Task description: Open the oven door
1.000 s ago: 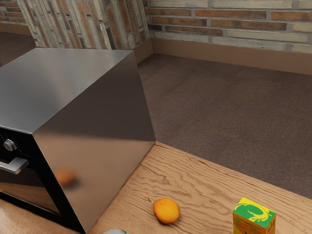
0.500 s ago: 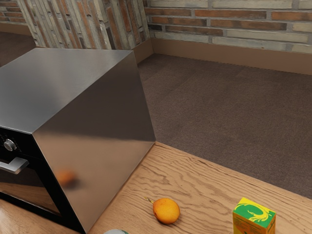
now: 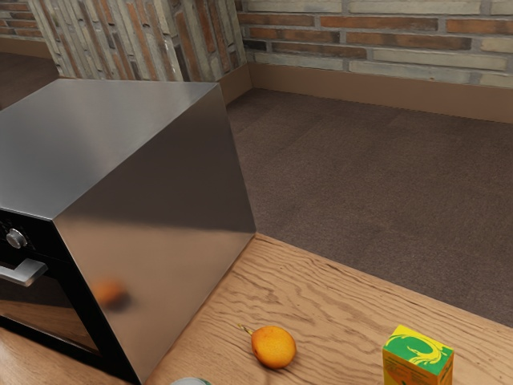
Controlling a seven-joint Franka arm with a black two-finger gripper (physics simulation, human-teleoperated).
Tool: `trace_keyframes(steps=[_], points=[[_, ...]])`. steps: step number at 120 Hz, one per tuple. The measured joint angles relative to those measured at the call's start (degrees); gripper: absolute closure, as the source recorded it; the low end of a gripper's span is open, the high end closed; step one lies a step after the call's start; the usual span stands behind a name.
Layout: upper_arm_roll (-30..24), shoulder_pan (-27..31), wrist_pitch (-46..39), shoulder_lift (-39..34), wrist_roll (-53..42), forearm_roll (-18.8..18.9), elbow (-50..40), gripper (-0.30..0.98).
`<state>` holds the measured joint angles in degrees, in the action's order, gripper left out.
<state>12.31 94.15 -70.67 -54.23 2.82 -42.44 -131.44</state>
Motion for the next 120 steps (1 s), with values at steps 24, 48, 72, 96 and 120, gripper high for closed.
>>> trace_keyframes(steps=[24, 48, 72, 96, 120], points=[[0.64, -0.02, -2.20, 1.73, 3.61, -3.83, -2.19, 0.00], [7.19, -0.02, -2.60, 5.39, 6.07, -2.06, -2.18, 0.00], [-0.03, -0.19, -3.45, 9.71, 7.13, -2.23, -1.47, 0.00], [-0.86, -0.28, 0.58, 16.19, 6.51, -4.03, 4.61, 0.00], [-2.57, -0.29, 8.77, 19.65, 10.00, -6.82, 10.44, 0.00]])
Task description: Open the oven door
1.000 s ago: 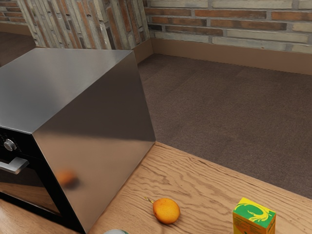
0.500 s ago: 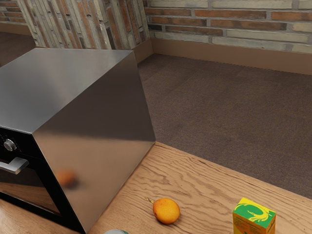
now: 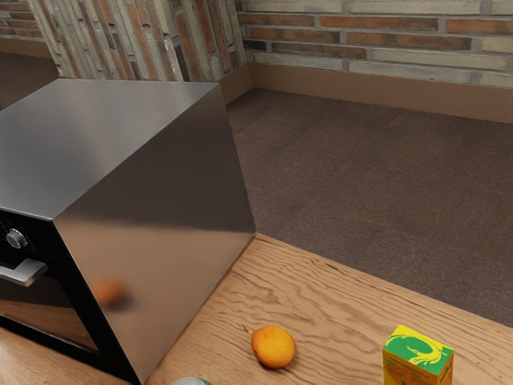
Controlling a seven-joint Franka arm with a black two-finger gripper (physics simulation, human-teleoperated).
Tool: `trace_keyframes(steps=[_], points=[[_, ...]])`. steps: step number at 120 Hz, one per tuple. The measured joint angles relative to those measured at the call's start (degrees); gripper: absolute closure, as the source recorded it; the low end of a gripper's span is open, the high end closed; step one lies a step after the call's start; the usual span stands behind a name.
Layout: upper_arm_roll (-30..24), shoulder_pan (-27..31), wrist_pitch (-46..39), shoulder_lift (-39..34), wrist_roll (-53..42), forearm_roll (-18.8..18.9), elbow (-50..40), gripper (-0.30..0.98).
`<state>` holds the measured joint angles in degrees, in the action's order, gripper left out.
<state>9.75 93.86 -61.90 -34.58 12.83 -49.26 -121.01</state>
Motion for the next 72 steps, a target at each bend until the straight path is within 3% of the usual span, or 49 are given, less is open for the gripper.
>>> trace_keyframes(steps=[27, 72], points=[[-4.37, 0.00, 2.98, -3.10, 8.54, -5.50, -3.42, 0.00], [-10.12, 0.04, -1.81, -6.20, 23.58, -7.65, -4.76, 0.00]])
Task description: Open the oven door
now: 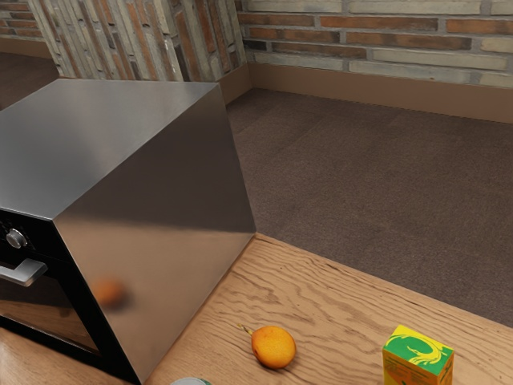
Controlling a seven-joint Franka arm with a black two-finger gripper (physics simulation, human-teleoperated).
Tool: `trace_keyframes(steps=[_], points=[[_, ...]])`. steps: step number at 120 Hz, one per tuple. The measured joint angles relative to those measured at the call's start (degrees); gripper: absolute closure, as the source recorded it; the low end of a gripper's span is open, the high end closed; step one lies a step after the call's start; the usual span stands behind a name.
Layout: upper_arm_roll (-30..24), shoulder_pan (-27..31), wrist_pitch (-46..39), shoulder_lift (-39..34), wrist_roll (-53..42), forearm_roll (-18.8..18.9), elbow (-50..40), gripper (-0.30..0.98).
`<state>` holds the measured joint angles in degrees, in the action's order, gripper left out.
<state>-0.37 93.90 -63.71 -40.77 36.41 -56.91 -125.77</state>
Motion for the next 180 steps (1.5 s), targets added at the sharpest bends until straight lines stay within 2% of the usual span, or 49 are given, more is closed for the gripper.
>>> trace_keyframes(steps=[17, 26, 40, 74, 106, 180], points=[[1.15, 0.01, -0.88, 0.60, 3.93, 0.23, -0.01, 0.00], [3.28, 0.01, -1.14, 2.09, 4.44, 0.58, 0.09, 0.00], [3.65, -0.01, -1.58, 3.90, 4.19, 0.82, 0.29, 0.00], [-1.56, -0.03, -2.31, 4.39, 2.54, 0.46, 0.41, 0.00], [-3.94, -0.03, -3.64, 4.59, 1.53, 0.33, 0.48, 0.00], [-4.33, -0.03, -4.92, 7.87, 0.15, 1.24, 1.86, 0.00]])
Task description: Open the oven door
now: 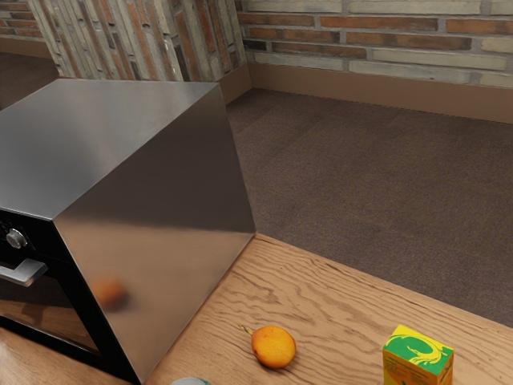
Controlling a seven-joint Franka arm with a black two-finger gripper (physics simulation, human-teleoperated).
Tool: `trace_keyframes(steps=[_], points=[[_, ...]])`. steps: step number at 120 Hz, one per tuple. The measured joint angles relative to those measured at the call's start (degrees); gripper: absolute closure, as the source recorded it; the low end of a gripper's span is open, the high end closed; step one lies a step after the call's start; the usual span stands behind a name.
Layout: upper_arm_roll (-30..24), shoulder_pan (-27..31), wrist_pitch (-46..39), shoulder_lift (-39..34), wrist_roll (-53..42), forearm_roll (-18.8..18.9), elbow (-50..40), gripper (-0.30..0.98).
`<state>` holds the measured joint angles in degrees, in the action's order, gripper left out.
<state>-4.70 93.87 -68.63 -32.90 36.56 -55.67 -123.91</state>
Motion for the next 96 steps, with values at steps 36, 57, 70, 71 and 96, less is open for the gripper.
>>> trace_keyframes(steps=[36, 57, 70, 71, 96], points=[[-0.47, 0.00, -0.79, 1.91, -0.31, 1.09, 0.98, 0.00], [-0.48, 0.00, -0.85, 3.59, -0.41, 3.12, 2.24, 0.00], [-0.54, 0.00, -0.84, 3.94, -0.46, 3.78, 2.41, 0.00], [-0.60, 0.00, -0.84, 4.01, -0.46, 3.81, 2.42, 0.00], [-0.97, 0.00, -0.66, 5.15, -0.52, 3.99, 2.49, 0.00]])
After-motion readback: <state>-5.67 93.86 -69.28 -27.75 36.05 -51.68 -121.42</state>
